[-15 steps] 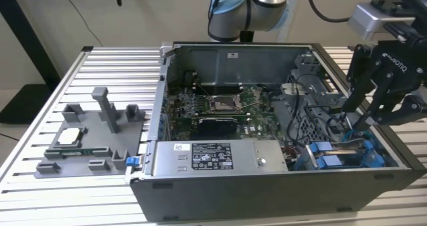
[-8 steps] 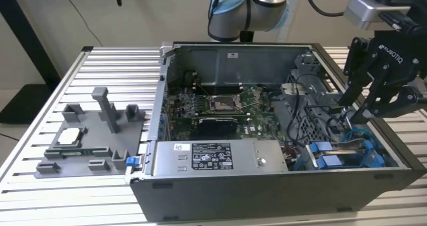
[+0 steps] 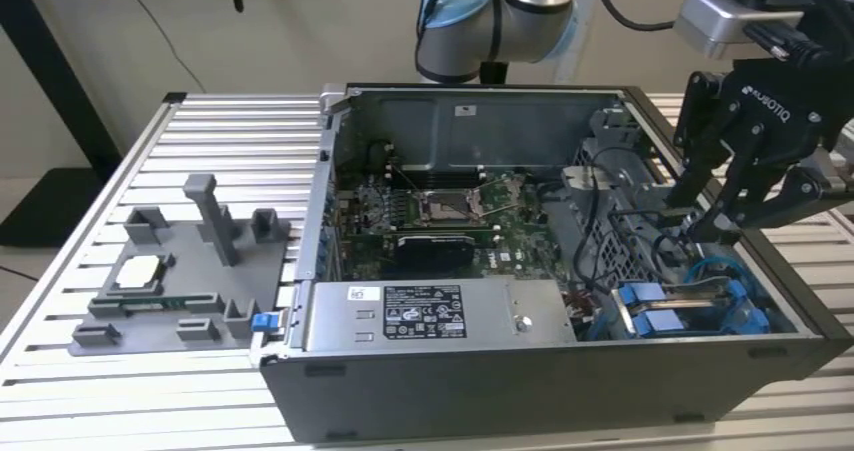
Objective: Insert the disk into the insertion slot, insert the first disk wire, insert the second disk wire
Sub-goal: 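Insert the first disk wire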
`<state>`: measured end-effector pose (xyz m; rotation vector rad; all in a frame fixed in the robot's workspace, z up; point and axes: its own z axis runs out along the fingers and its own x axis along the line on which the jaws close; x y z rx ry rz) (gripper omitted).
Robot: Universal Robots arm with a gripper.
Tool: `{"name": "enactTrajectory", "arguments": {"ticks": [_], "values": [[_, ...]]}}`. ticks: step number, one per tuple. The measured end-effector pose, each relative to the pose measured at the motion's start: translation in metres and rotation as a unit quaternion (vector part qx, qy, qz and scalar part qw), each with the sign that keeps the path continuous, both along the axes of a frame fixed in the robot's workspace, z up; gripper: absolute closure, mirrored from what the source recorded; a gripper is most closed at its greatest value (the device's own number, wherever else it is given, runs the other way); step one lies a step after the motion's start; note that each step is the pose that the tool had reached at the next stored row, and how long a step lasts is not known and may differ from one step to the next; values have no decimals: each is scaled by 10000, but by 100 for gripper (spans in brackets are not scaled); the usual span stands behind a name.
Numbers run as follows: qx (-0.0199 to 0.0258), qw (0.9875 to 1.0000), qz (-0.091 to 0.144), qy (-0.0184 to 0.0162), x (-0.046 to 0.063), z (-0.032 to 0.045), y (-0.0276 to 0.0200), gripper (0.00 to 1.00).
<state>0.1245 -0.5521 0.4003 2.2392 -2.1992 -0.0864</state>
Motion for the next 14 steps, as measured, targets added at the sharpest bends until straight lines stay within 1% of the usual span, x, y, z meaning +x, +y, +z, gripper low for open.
{"name": "enactTrajectory", "arguments": {"ticks": [2, 4, 6, 10, 14], "values": [[0, 10000, 82, -8, -4, -13, 14, 0], [0, 9999, 146, -26, -9, -28, 31, 0], [0, 9998, 184, -56, -17, -44, 51, 0], [-2, 9996, 240, -136, -39, -73, 74, 0], [-2, 9995, 245, -179, -72, -88, 103, 0]]}}
